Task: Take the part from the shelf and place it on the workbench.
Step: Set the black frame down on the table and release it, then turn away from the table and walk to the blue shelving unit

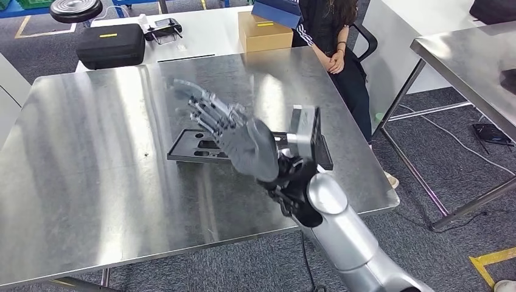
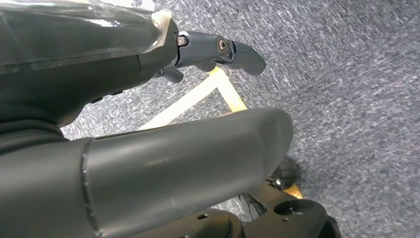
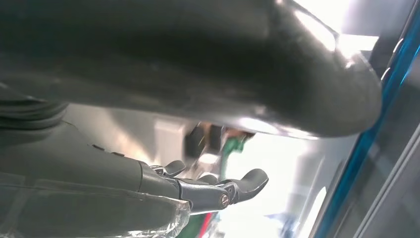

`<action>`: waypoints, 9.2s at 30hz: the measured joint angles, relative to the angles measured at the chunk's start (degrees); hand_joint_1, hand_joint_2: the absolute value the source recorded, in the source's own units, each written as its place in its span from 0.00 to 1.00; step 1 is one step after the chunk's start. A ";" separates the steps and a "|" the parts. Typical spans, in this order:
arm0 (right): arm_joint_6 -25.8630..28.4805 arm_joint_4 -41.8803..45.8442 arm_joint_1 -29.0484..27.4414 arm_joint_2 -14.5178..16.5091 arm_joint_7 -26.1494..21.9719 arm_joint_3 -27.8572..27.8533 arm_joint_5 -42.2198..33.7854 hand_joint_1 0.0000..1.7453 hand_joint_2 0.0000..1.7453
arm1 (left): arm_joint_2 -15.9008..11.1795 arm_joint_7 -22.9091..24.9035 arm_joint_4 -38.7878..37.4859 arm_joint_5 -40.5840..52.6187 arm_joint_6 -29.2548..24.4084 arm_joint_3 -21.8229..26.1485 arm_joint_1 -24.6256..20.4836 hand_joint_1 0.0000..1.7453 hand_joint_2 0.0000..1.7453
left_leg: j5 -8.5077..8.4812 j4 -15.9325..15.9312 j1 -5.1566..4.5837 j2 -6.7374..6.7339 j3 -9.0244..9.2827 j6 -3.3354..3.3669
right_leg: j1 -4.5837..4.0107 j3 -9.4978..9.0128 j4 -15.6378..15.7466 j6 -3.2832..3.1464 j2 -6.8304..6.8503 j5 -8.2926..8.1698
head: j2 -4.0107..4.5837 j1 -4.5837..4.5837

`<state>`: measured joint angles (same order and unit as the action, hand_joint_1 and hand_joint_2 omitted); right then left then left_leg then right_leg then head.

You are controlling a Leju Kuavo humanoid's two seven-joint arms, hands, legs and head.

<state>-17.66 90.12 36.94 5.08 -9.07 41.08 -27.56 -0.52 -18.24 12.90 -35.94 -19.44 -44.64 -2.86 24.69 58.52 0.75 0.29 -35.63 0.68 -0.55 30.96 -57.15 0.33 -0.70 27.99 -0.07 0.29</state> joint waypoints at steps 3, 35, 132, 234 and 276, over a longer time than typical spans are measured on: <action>-0.29 5.20 -3.95 -2.23 -1.61 2.28 0.93 0.00 0.00 | -0.14 -0.46 0.00 -0.99 0.86 0.30 0.11 0.00 0.00 | 0.17 0.08 -0.11 0.00 -0.02 0.17 | 0.14 -0.07 0.09 0.08 -0.02 -0.03 | 0.01 -0.01; -1.01 8.89 -7.93 -7.34 -4.14 7.40 1.74 0.00 0.00 | -0.85 -1.21 -0.04 -3.88 1.85 3.00 1.28 0.00 0.00 | 8.68 13.12 1.33 -0.14 -2.22 -1.43 | 1.21 4.26 -1.00 -0.48 0.34 -3.57 | 0.00 -0.11; 26.12 -77.97 -36.01 -11.97 7.81 -6.19 9.79 0.00 0.00 | -4.29 2.84 -0.28 -2.58 1.49 -1.43 0.94 0.00 0.00 | 5.91 1.54 0.91 3.34 8.71 -1.31 | 1.02 3.78 -0.12 1.05 -0.73 -4.01 | -0.01 -0.43; 25.72 -79.23 -35.66 -8.24 10.35 -3.05 12.50 0.00 0.00 | -5.16 2.63 -1.11 -6.82 7.70 -5.15 2.10 0.00 0.00 | 4.97 0.07 0.27 -2.63 5.60 1.60 | 1.49 10.59 -17.44 2.47 0.06 5.41 | 0.00 0.44; 26.71 -79.27 -35.70 -8.44 11.02 -3.21 9.53 0.00 0.00 | -3.59 5.94 -1.06 -4.01 5.90 -7.50 -1.47 0.00 0.00 | 9.85 4.25 0.09 -3.28 5.78 -0.95 | 1.80 2.64 -1.42 0.83 1.41 -1.70 | -0.01 -0.18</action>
<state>9.05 10.85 1.24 -3.37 1.95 37.87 -18.03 -4.11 -12.29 11.84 -39.95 -13.54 -52.13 -4.33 34.54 62.78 0.84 -2.99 -29.85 -0.27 1.25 33.59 -58.57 1.16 0.71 26.29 -0.08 0.11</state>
